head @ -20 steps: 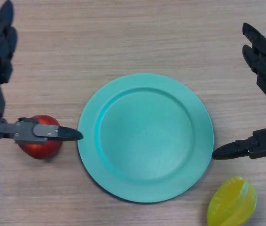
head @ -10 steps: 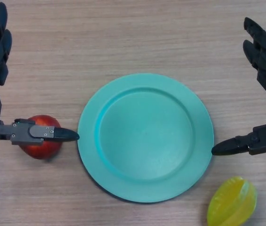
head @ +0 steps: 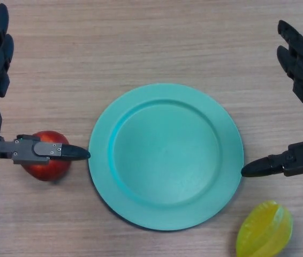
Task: Pick up the yellow starfruit and place it on the plate
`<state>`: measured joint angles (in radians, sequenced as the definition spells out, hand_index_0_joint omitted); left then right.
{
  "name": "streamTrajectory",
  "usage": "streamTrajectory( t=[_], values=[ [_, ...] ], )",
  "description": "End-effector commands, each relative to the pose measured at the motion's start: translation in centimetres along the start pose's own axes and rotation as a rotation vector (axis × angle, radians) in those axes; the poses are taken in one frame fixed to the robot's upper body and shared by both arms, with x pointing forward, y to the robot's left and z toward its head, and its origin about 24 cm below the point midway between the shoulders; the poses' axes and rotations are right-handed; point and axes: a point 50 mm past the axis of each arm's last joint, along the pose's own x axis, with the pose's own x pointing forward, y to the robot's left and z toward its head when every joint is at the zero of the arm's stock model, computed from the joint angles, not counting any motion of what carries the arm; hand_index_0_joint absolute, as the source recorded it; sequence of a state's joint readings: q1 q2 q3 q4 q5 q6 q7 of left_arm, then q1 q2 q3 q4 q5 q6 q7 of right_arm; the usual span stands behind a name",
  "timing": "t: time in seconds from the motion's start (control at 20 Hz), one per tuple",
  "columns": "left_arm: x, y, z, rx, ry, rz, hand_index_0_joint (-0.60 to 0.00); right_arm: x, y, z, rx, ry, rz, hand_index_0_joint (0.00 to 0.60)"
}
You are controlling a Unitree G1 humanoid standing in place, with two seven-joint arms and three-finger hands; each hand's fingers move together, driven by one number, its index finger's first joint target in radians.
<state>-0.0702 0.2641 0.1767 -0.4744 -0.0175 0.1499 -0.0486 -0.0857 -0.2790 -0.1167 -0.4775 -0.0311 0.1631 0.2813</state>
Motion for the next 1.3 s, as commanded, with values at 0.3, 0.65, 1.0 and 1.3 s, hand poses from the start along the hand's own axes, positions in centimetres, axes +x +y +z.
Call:
streamTrajectory(
  t=[0.3,0.65,1.0,1.3],
  values=[
    [0.8,1.5,2.8,0.047,-0.215,0.050,0.000,-2.7,-1.8,2.9,-0.179,-0.135,-0.083,0.000],
    [1.4,0.6,2.1,0.037,-0.193,0.015,0.000,-5.7,-2.2,2.1,-0.313,-0.023,-0.126,0.000],
    [1.3,0.3,1.9,0.036,-0.206,0.016,0.000,-7.9,-1.7,0.7,-0.254,0.047,-0.065,0.000],
    [1.2,0.2,1.9,0.029,-0.194,0.012,0.000,-9.2,0.4,-0.8,-0.216,0.103,0.118,0.000]
  ],
)
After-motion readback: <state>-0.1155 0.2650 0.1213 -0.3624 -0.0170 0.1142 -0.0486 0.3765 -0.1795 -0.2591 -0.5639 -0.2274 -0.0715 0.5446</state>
